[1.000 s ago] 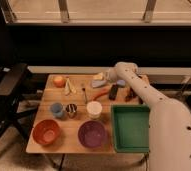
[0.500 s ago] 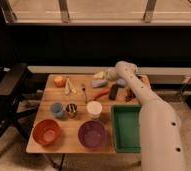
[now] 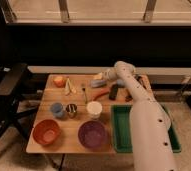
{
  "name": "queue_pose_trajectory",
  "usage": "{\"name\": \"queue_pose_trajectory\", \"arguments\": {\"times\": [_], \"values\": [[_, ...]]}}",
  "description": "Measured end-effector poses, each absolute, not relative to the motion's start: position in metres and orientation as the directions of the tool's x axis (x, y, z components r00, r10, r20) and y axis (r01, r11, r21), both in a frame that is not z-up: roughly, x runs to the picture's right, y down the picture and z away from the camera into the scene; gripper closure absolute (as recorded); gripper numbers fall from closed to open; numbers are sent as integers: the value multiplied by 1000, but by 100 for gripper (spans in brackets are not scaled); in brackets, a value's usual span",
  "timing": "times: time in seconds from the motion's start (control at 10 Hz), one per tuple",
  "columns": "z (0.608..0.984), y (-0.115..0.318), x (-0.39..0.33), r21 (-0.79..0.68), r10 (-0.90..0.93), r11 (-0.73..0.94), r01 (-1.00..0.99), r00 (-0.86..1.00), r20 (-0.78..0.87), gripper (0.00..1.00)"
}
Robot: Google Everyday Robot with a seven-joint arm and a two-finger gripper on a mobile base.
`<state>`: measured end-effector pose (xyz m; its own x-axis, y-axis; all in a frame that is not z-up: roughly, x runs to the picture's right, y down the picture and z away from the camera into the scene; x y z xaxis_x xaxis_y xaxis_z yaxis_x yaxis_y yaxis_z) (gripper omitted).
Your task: Place towel in purple bowl
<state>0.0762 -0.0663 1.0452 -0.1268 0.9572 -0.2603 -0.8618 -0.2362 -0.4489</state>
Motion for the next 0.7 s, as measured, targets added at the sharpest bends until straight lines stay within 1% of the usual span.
{"name": "queue_pose_trajectory", "arguments": {"times": [0.2,0.3,0.4,0.5,0.6,0.7], "values": [[1044,-62,74,-448,955,-232,-863,-114,-275,67],[1043,-61,73,-446,955,-229,-865,-110,-277,75],[1042,-58,73,-440,953,-231,-867,-111,-283,88],[1041,-58,76,-434,952,-235,-870,-116,-284,96],[1039,-57,79,-429,952,-238,-871,-121,-283,100],[1035,-58,82,-429,952,-240,-871,-125,-279,100]]}}
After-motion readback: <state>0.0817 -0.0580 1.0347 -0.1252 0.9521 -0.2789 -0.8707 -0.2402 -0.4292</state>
